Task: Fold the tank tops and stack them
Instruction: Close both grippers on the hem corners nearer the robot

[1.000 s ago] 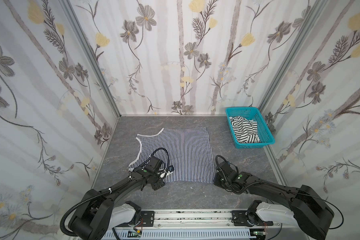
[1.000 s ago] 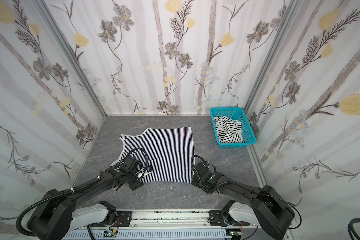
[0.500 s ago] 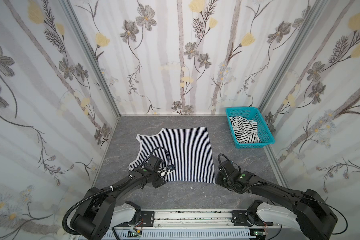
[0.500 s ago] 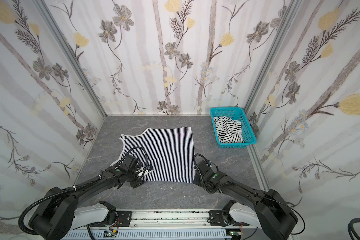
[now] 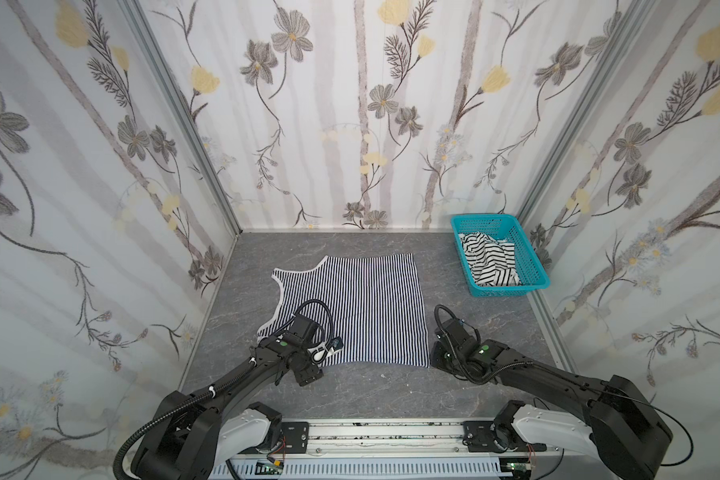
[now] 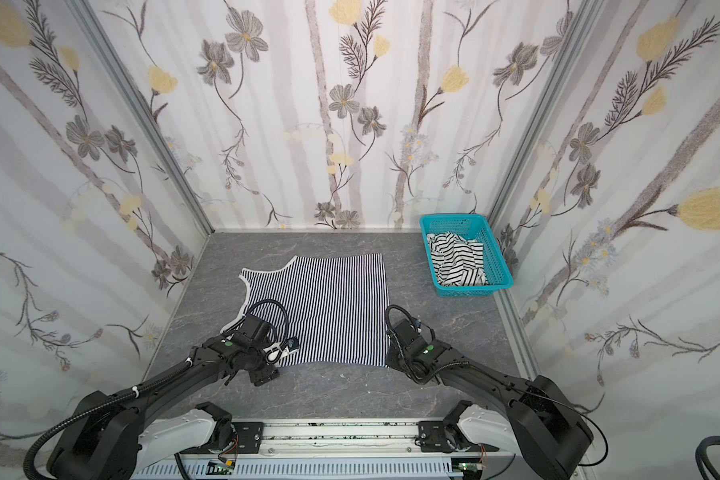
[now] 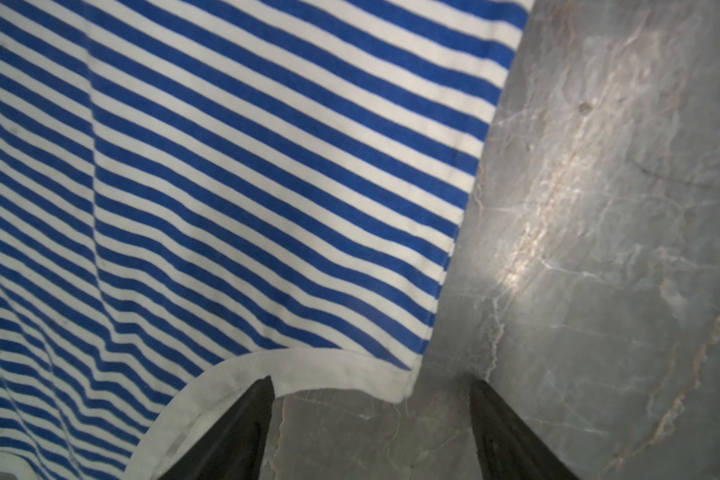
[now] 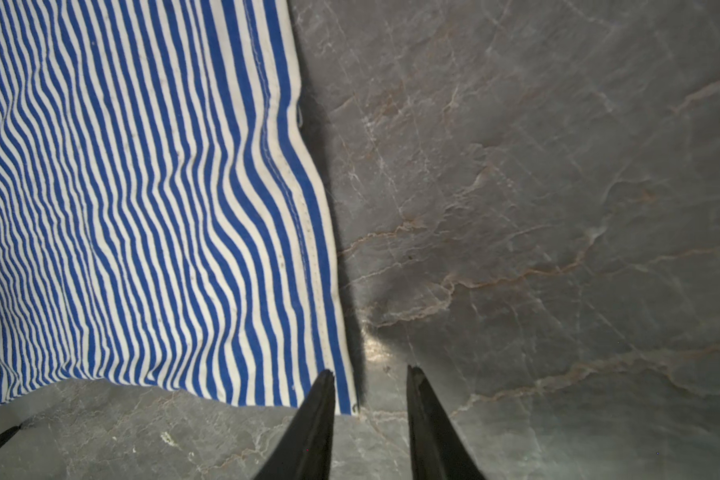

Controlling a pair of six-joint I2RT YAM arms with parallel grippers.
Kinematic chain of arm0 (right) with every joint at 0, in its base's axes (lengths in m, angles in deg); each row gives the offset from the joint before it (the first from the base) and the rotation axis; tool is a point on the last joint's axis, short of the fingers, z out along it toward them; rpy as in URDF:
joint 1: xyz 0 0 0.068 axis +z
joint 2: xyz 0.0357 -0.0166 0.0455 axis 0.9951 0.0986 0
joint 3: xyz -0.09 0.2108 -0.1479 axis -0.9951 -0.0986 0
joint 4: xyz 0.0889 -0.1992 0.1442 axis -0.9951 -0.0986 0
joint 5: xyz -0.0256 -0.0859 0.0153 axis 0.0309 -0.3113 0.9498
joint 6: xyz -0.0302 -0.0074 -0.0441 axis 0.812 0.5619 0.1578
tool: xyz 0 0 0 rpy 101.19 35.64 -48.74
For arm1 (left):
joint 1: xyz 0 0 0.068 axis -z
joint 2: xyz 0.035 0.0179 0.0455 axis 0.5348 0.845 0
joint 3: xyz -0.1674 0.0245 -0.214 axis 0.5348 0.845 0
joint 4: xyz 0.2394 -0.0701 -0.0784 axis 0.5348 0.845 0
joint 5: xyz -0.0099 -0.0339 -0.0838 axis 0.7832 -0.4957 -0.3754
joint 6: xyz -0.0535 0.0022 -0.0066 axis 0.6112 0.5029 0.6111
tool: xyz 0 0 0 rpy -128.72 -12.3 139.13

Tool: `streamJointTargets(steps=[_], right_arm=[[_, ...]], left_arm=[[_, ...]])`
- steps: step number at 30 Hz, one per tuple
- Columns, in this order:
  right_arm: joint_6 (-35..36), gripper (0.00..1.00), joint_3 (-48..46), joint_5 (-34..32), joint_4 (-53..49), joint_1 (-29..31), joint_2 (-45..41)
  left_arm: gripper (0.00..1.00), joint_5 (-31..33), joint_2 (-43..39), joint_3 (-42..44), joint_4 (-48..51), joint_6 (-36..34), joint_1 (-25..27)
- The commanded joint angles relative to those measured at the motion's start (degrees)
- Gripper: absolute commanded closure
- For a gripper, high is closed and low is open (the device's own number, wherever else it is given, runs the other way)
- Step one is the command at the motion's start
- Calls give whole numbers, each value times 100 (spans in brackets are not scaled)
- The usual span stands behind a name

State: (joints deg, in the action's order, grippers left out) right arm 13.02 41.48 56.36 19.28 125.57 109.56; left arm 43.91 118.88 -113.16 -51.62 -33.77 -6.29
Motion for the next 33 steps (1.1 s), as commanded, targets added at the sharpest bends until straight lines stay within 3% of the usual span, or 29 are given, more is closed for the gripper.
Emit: streamJointTargets(steps=[1,25,33], right_arm=[[35,68,58,-25,160,-1,32],[-9,68,49,-78,194,-10,-47],[-18,69,31,-77,194,-10,-104]], left_arm=[[23,-68,117,-20,215,-136,-29],[34,-401,1025,-257,191,-554,-199],[45,-144,957,-72,212,-649,-239]])
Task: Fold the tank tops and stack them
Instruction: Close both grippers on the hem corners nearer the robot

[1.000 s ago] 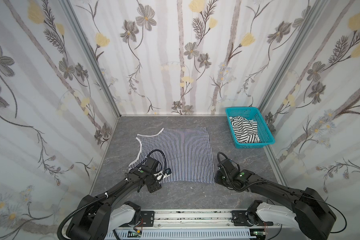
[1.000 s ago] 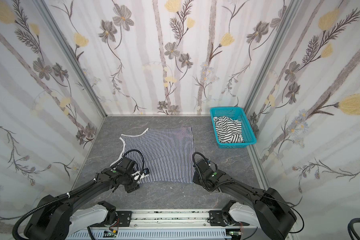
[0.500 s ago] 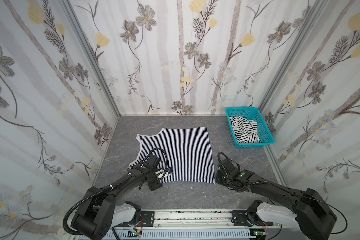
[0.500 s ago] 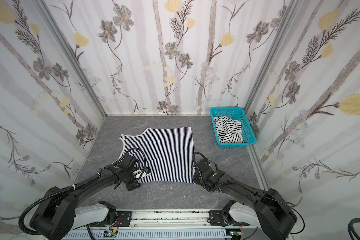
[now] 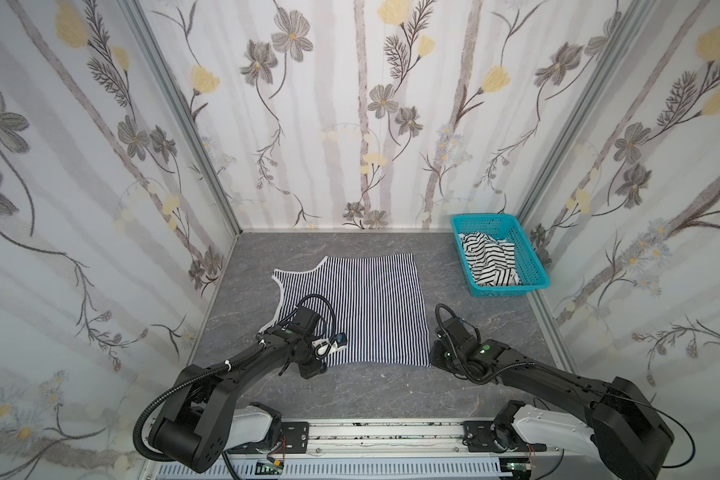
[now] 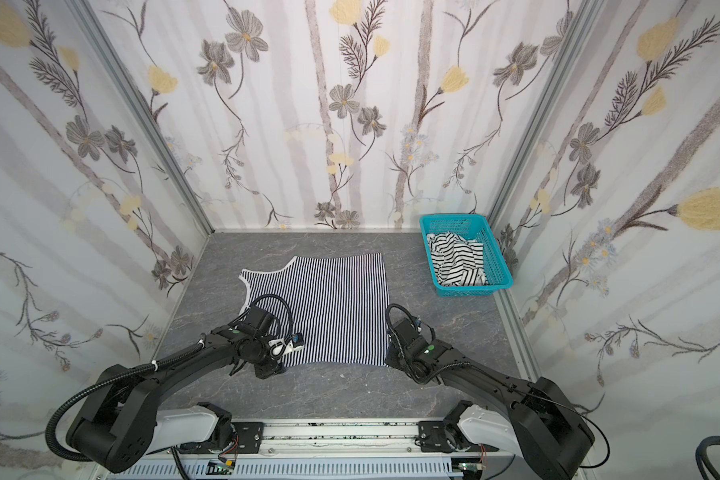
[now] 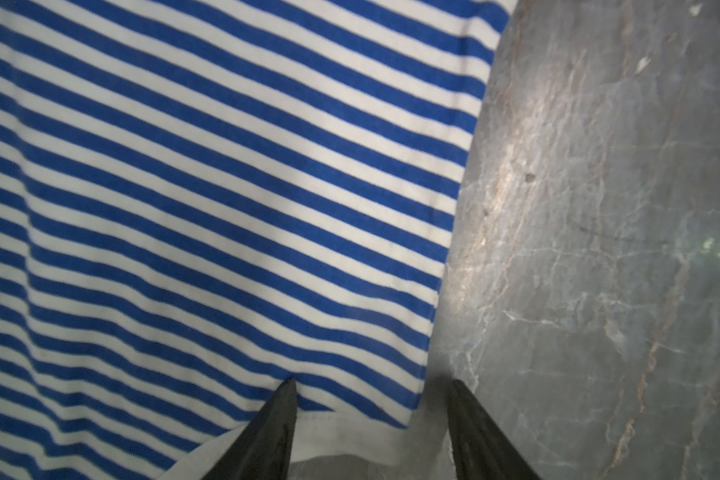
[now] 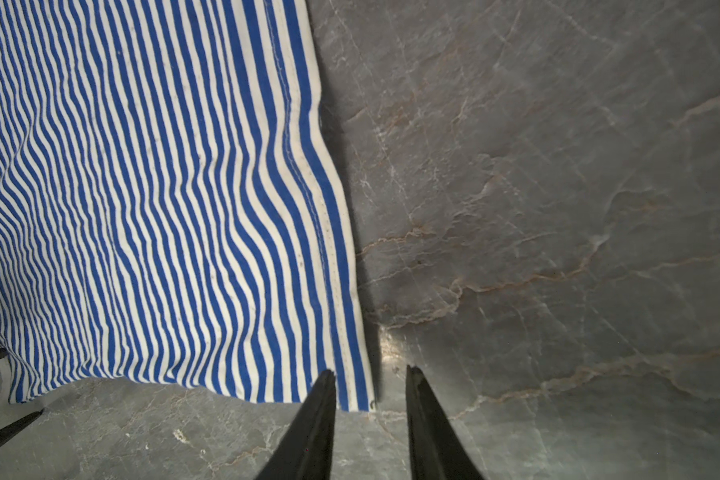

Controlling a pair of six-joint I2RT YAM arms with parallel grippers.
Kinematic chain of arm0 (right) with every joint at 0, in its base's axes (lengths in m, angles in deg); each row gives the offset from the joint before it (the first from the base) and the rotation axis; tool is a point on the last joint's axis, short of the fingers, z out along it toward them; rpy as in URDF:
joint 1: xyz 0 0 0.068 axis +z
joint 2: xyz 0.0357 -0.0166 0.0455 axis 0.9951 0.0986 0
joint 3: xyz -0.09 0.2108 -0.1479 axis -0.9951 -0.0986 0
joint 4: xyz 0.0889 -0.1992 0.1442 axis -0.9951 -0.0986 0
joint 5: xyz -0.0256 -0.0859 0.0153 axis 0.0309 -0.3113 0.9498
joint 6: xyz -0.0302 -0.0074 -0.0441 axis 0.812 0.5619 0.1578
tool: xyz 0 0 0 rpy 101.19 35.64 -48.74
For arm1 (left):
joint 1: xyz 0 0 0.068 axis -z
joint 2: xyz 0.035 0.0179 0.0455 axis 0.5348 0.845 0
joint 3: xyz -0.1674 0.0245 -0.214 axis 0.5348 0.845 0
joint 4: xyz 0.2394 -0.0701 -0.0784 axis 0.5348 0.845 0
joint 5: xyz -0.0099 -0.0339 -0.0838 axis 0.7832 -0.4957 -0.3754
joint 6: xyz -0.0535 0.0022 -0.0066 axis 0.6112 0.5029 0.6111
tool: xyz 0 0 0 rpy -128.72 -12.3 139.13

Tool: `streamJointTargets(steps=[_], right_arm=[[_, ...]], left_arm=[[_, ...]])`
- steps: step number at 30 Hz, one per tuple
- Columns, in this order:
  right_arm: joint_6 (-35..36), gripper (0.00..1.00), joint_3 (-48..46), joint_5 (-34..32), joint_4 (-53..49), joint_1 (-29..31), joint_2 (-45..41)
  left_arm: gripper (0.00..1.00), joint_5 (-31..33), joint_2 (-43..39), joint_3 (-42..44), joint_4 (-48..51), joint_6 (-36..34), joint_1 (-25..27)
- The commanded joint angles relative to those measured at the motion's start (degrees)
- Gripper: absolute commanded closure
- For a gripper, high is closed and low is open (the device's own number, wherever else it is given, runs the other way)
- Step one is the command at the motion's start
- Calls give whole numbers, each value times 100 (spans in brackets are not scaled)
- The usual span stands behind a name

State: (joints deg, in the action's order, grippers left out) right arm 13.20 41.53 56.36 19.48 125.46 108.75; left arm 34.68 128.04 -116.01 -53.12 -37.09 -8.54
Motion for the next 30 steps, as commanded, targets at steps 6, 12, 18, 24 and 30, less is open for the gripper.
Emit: streamJointTargets(steps=[6,12,18,24,30], right_arm=[[-18,68,86,-59,166,-8,8],[0,68,129,-60,175,-17,65],[-9,68,72,-44,149,-54,-57],[8,55,-35,41,166,-131,-133],[26,50,-115,275,352,-174,-122]], left_arm=[[49,999,-160,352,453,-438,-32],[61,820,-154,215,457,-351,-28],[75,799,-157,125,450,-364,-26],[90,669,-160,28,451,-325,-32],[100,476,-328,-177,479,-209,-31]])
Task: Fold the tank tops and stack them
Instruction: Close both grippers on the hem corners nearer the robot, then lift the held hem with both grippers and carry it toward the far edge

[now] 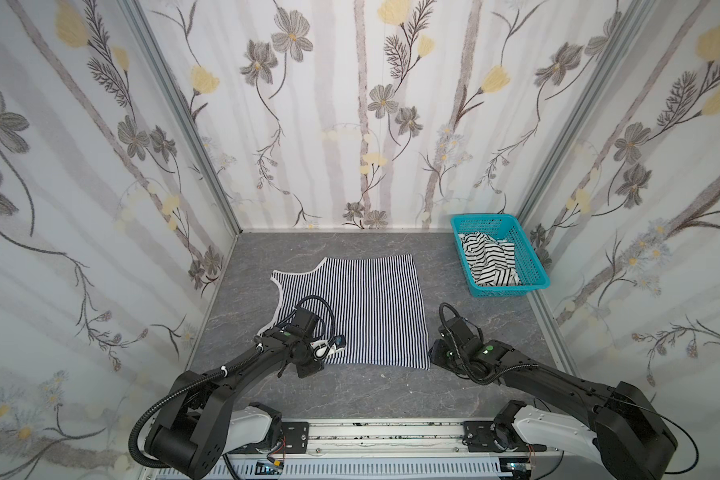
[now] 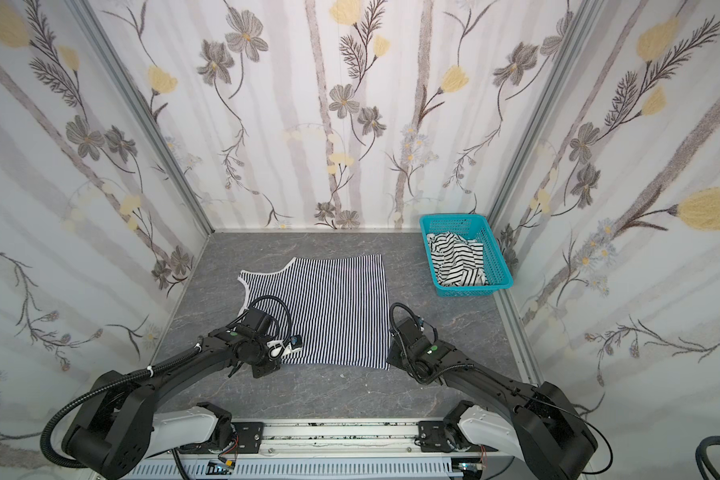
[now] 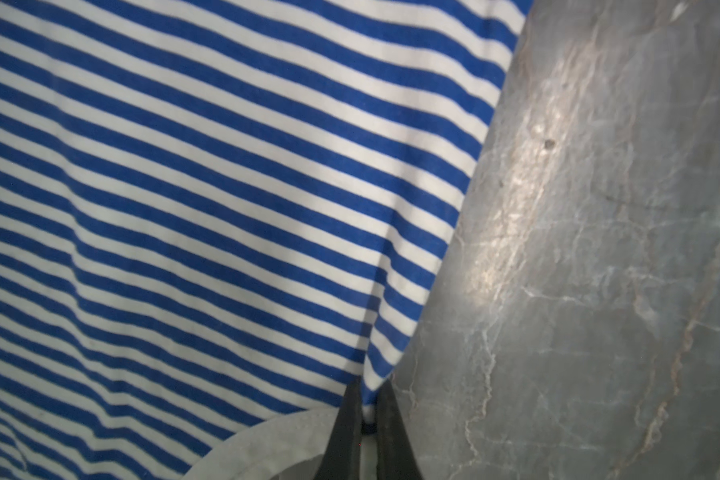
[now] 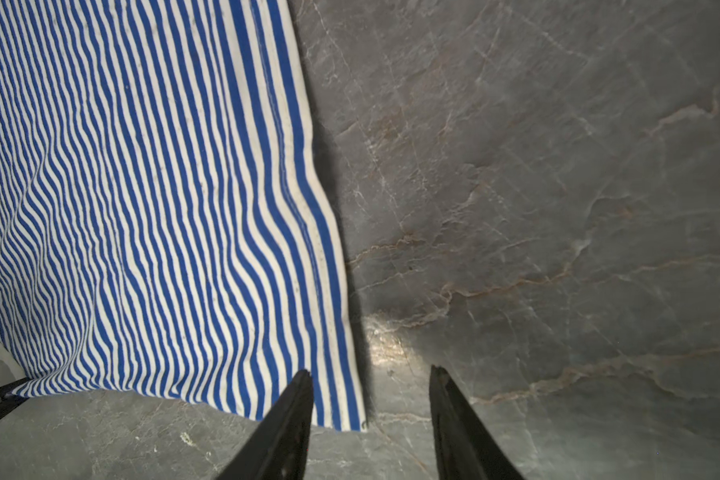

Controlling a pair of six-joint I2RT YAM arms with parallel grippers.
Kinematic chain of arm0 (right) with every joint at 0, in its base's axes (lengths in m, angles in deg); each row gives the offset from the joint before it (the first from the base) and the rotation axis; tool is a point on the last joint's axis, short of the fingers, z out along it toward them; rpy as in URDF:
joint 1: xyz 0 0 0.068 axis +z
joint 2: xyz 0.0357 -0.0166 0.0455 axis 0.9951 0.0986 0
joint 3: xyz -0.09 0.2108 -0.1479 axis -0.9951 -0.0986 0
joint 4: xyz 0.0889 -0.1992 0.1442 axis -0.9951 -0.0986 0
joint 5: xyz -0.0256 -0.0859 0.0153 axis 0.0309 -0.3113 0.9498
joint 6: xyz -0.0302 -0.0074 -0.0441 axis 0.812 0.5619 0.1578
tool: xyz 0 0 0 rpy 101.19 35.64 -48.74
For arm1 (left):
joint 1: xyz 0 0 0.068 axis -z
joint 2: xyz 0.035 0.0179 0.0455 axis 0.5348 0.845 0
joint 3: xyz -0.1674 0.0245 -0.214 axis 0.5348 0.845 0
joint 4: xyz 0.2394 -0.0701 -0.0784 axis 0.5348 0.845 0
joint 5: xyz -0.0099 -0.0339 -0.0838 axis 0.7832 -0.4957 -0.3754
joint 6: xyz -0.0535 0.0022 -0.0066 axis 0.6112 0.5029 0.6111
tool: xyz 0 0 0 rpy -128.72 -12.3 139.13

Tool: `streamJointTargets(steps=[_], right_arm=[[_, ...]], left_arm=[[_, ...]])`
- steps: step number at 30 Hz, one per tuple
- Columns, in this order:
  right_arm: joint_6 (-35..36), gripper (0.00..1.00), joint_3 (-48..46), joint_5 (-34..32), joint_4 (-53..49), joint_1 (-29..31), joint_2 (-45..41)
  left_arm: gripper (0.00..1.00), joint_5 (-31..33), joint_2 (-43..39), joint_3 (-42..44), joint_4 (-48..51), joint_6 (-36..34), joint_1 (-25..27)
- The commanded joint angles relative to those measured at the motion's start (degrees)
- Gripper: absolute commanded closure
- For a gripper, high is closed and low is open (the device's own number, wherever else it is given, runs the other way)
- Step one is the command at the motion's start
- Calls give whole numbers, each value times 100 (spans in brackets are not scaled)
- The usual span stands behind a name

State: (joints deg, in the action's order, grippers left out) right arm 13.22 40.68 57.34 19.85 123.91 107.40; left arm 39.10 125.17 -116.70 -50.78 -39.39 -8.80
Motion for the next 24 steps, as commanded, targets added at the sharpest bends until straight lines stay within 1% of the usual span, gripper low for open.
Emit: streamJointTargets(steps=[1,3,6,13,17,22,23,24], right_arm=[[24,49,-33,212,357,-16,29],[6,47,-84,309,502,-20,72],[-20,46,-136,528,720,-11,193],[-90,52,-175,729,822,355,384],[-175,56,-148,630,711,596,559],[-227,63,-148,541,641,701,645],[-222,64,-130,513,599,864,686],[-222,64,-110,486,559,901,716]], left_arm=[[100,19,-31,-142,250,32,-6],[100,3,-11,-182,259,45,1],[100,-28,-7,-201,259,71,-4],[100,-68,-69,-219,262,153,3],[100,-68,-90,-248,260,209,3],[100,-123,-105,-298,256,261,3],[100,-131,-91,-311,258,270,8],[100,-135,-81,-331,254,281,3]])
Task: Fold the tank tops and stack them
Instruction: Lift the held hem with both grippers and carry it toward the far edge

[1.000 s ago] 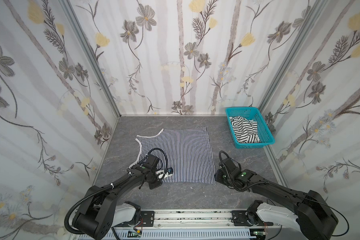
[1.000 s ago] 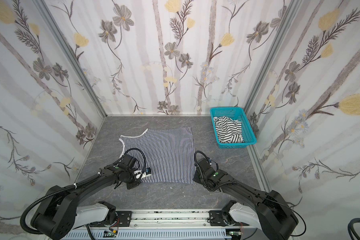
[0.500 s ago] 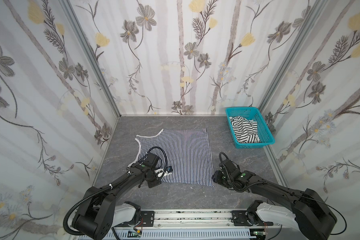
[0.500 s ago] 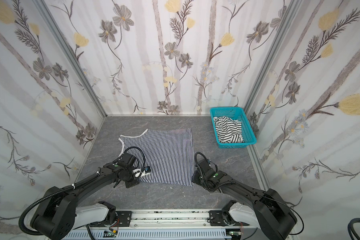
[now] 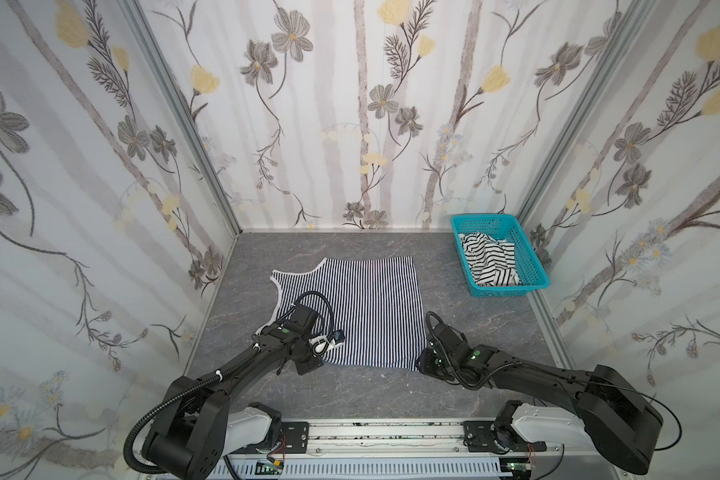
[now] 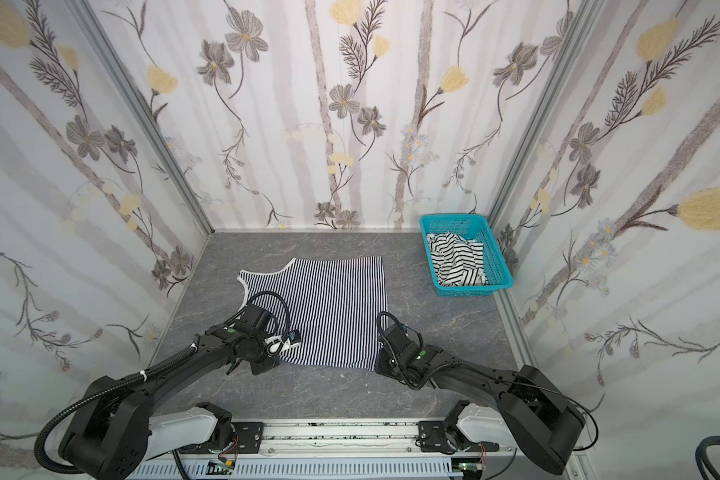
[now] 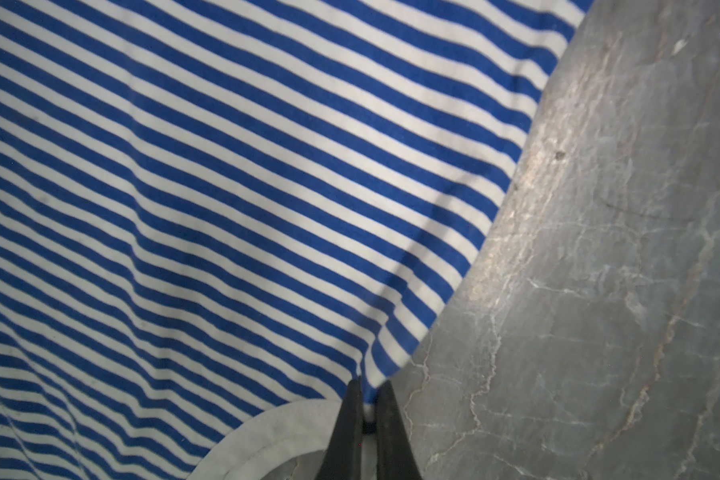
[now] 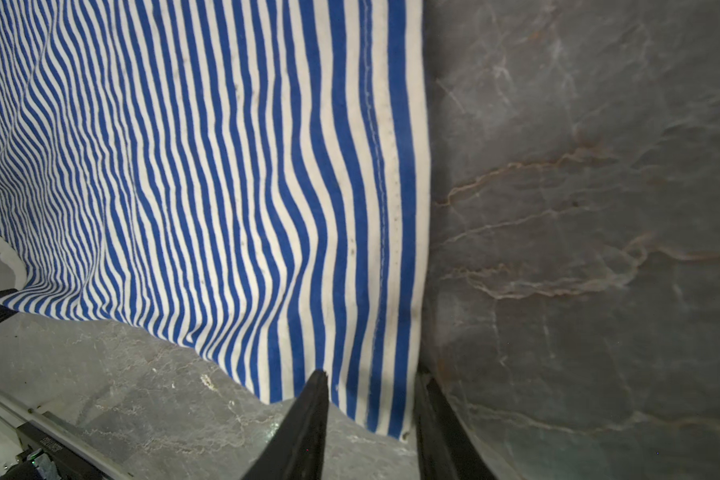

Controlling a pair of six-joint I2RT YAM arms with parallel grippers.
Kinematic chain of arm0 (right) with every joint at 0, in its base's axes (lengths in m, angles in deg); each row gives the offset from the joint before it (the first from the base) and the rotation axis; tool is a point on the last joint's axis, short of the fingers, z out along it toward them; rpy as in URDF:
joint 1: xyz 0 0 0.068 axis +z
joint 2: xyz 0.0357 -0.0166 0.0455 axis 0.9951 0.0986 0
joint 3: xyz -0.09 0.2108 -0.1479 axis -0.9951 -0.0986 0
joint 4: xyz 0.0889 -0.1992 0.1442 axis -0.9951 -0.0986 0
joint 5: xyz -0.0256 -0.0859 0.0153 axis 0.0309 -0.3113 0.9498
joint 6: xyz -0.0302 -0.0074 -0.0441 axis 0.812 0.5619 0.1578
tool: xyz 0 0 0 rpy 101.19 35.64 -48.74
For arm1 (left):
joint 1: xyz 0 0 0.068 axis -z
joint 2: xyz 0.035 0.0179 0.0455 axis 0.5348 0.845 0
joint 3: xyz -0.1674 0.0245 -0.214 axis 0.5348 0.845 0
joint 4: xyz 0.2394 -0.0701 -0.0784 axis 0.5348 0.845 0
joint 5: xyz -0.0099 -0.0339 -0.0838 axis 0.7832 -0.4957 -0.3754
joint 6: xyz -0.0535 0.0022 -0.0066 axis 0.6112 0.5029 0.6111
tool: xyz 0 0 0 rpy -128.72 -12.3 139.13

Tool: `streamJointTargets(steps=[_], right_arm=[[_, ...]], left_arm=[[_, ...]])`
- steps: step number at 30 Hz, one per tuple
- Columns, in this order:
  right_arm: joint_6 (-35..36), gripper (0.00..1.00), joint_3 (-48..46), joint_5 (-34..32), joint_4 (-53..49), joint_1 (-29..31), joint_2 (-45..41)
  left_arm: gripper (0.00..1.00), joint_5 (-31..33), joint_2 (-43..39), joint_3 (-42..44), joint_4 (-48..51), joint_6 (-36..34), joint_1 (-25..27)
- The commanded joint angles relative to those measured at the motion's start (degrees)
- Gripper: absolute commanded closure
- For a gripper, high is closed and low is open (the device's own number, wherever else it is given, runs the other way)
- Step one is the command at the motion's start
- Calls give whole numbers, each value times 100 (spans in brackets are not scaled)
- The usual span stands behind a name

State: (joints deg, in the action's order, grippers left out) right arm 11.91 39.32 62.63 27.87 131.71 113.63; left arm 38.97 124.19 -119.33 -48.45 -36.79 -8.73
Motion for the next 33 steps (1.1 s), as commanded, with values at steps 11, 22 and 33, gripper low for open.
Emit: streamJointTargets(steps=[11,22,33], right_arm=[[49,100,89,-292,-479,73,102],[746,100,793,-372,-1358,-515,-528],[1572,100,1515,-371,-1571,-1298,-50]], left_arm=[[100,-109,29,-91,10,63,-4],[100,54,-209,-141,72,-33,-13],[100,-86,152,-960,-30,73,-287]])
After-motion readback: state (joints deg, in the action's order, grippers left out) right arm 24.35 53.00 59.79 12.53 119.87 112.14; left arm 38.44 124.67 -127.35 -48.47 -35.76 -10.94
